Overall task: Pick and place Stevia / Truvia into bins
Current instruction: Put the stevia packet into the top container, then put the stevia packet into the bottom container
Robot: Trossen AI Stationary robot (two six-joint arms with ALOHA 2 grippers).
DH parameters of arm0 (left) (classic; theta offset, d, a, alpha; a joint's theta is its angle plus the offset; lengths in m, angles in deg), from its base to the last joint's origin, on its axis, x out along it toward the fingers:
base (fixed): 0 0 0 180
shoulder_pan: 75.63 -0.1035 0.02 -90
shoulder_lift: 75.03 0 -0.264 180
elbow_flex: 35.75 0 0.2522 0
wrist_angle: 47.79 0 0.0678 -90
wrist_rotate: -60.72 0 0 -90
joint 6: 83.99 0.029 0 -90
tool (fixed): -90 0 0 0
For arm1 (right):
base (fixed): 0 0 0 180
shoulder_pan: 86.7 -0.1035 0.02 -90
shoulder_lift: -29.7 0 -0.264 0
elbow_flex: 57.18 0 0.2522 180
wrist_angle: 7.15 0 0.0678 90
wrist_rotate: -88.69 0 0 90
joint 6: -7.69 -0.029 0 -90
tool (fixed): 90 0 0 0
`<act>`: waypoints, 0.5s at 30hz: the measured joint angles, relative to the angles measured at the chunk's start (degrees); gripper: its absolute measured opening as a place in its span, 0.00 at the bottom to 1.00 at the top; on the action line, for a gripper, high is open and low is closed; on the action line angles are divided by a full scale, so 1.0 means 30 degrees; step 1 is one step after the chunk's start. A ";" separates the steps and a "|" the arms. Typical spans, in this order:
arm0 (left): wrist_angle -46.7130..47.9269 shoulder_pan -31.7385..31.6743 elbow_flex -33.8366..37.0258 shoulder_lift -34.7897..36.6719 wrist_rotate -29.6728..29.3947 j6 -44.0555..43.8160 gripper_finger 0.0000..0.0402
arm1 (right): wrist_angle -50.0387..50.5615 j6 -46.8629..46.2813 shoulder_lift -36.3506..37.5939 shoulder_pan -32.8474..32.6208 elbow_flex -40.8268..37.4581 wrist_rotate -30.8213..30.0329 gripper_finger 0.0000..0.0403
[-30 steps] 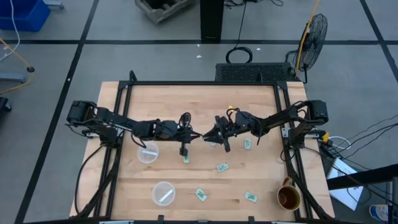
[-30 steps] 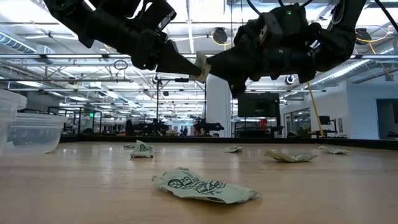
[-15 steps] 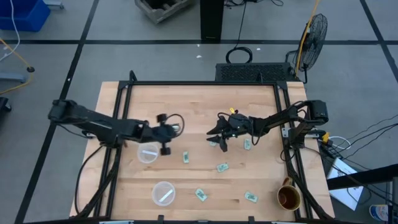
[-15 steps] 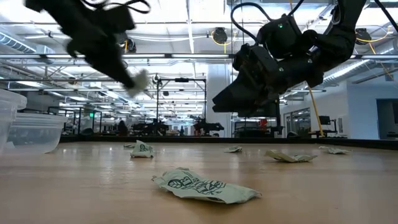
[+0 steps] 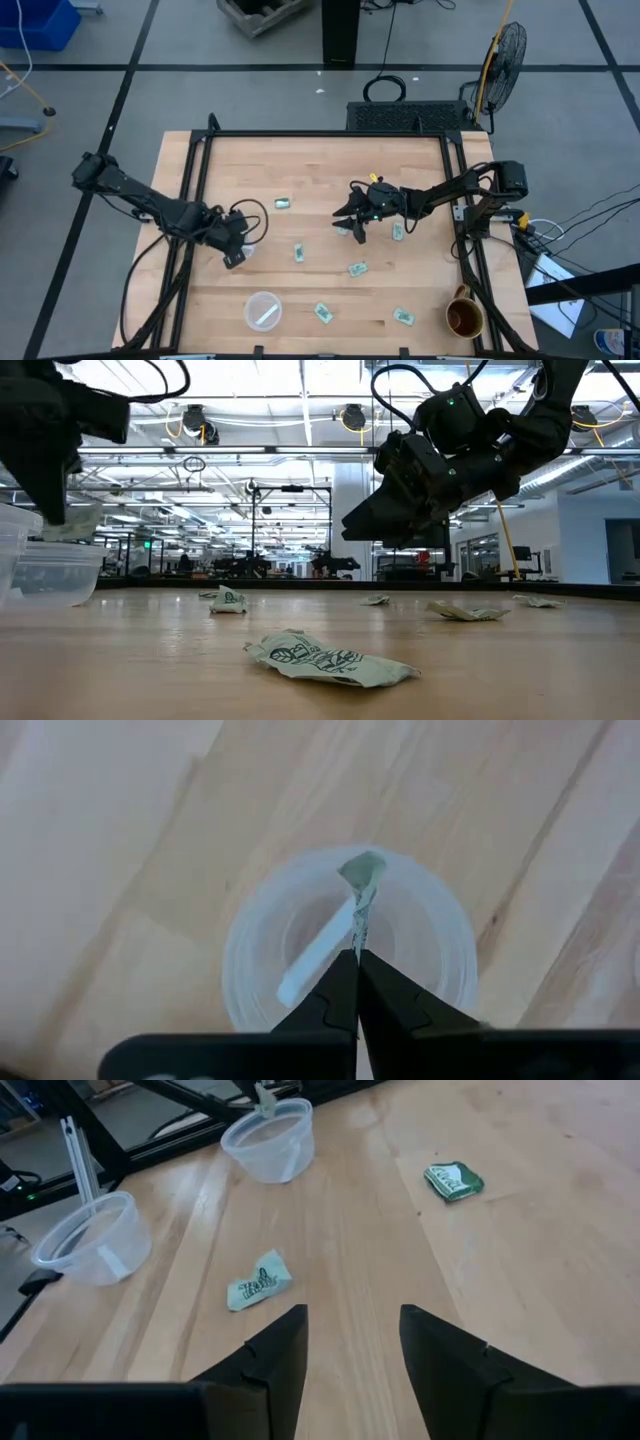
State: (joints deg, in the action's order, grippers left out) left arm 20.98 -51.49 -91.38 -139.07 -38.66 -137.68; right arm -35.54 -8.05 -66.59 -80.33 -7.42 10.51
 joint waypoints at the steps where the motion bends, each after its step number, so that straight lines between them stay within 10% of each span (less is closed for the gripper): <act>1: 0.0118 0.0146 0.0000 -0.0113 0.0099 -0.0499 0.01 | 0.0000 0.0000 0.0000 0.0000 0.0003 0.0000 0.38; 15: 0.0631 0.0629 0.0007 -0.2639 0.0820 -0.1828 0.19 | 0.0349 0.0211 0.0000 0.0000 -0.0003 0.0029 0.37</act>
State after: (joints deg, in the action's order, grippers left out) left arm 22.88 -49.60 -91.36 -146.99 -36.20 -143.16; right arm -34.49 -7.42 -66.59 -80.33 -7.42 10.60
